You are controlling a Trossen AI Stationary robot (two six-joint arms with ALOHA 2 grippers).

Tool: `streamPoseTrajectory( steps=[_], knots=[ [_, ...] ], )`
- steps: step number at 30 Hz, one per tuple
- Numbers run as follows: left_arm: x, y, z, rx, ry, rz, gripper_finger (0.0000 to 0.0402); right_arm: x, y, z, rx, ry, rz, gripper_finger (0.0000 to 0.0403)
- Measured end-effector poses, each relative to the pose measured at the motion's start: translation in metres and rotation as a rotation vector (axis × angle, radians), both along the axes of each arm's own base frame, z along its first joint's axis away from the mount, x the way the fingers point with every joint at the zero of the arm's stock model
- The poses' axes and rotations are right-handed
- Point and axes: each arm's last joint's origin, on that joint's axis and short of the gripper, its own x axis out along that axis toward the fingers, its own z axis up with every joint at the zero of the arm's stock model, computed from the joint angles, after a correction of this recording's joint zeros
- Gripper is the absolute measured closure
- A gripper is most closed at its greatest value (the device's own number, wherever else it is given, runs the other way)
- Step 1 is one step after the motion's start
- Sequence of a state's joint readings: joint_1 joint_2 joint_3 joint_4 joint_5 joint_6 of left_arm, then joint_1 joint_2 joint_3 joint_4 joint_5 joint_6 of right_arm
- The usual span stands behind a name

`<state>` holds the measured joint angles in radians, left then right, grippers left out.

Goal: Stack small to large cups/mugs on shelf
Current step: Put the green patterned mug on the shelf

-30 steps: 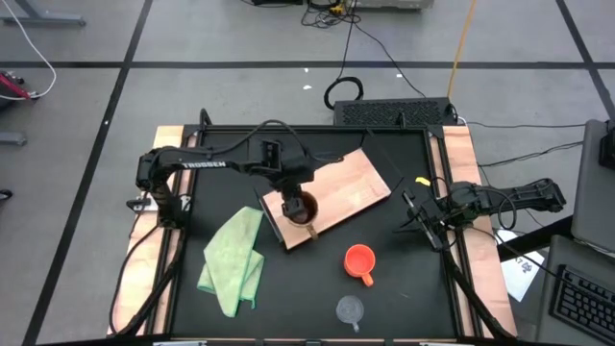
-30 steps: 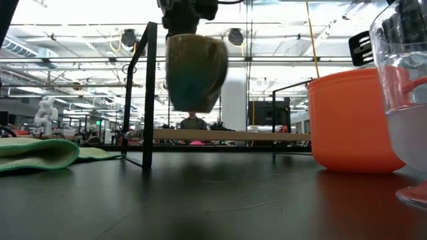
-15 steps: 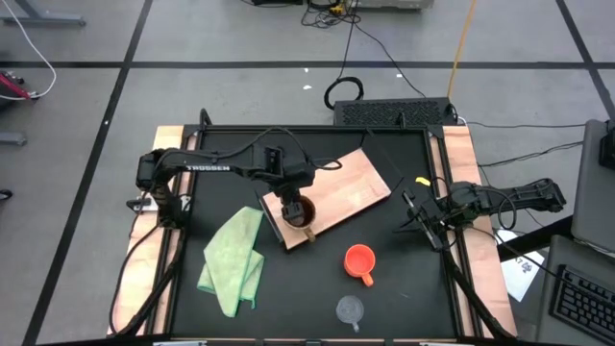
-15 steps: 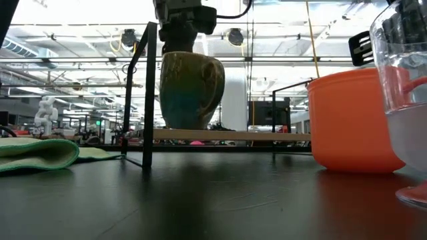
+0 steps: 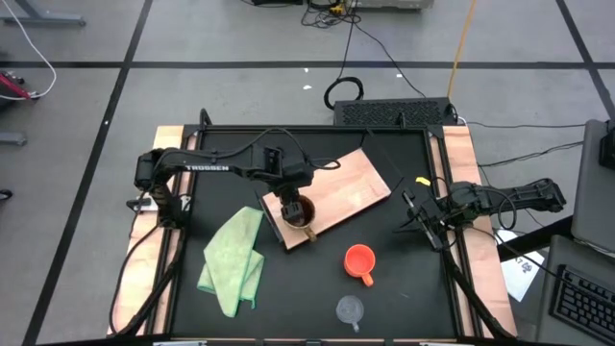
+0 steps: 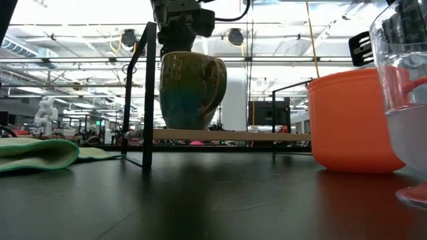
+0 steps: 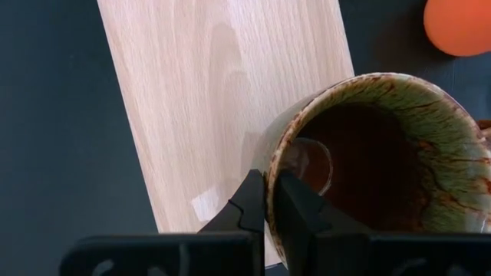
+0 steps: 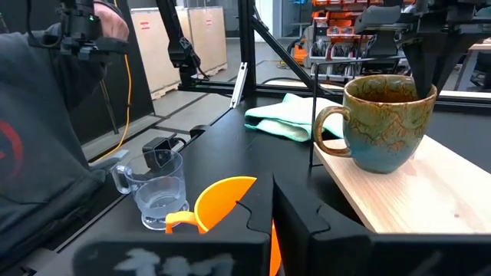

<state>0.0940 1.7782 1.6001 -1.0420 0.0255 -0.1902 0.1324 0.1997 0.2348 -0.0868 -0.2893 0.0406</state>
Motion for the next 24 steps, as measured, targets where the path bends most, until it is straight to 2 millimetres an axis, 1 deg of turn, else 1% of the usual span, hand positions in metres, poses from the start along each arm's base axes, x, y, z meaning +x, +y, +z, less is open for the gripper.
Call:
streamPoseTrajectory(
  steps=[10, 18, 20, 24],
  knots=[
    [-0.0003, 0.0016, -0.0008, -0.004, 0.006, 0.068, 0.0387, 0.0, 0.0, 0.0, 0.027, 0.012, -0.004, 0.0403],
    [-0.0003, 0.0013, -0.0014, -0.008, 0.009, 0.082, 0.0387, 0.0, 0.0, 0.0, 0.028, 0.012, -0.004, 0.0403],
    [-0.0002, 0.001, -0.0016, -0.002, 0.011, 0.076, 0.0378, 0.0, 0.0, 0.0, 0.028, 0.012, -0.004, 0.0403],
    [-0.0003, -0.0015, -0.0037, 0.023, 0.026, 0.047, 0.0342, 0.0, 0.0, 0.0, 0.028, 0.012, -0.004, 0.0403]
  ],
)
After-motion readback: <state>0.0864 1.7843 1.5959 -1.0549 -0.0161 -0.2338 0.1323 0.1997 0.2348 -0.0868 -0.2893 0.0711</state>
